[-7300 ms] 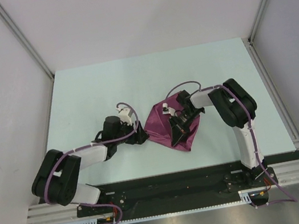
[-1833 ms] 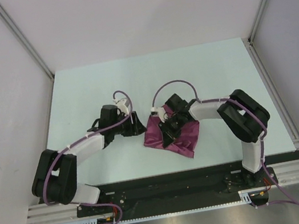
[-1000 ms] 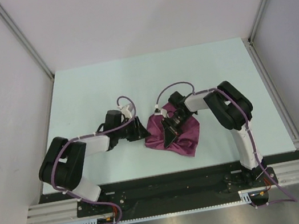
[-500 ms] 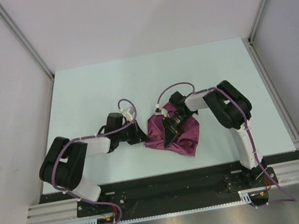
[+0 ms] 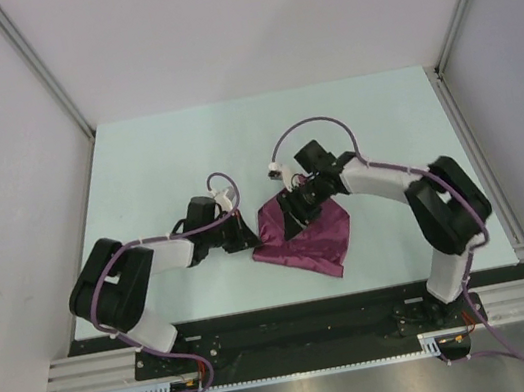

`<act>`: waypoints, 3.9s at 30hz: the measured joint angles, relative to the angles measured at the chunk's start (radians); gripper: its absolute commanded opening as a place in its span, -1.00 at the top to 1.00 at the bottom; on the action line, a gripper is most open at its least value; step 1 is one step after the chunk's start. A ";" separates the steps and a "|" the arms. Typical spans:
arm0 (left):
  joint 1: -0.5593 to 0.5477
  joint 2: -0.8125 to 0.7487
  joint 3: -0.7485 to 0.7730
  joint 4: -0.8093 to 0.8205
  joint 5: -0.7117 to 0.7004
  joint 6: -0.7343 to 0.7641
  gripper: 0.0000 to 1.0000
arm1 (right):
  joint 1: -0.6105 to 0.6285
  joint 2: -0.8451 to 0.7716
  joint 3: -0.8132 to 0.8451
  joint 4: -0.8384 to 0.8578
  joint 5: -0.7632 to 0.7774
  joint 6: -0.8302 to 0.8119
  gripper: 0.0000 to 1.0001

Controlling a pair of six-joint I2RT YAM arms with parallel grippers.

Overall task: Fold the napkin, place the utensils inside, and roll it up
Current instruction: Roll the napkin at the center of the board.

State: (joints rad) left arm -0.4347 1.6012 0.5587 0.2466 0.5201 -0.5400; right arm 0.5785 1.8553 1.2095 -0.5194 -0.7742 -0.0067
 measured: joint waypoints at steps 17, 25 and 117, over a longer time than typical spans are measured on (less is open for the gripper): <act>0.000 0.013 0.018 -0.018 0.008 0.001 1.00 | 0.429 -0.237 -0.274 0.287 0.792 -0.045 -0.20; 0.000 0.017 0.026 -0.028 0.008 0.001 1.00 | 0.434 -0.211 -0.276 0.309 0.782 -0.055 -0.19; -0.071 -0.190 -0.304 0.378 0.022 0.069 0.35 | 0.019 0.408 0.100 -0.119 -0.463 -0.063 0.89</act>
State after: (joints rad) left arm -0.5056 1.4117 0.2543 0.6250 0.5419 -0.4709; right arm 0.5972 2.2635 1.3098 -0.6388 -1.2369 -0.0696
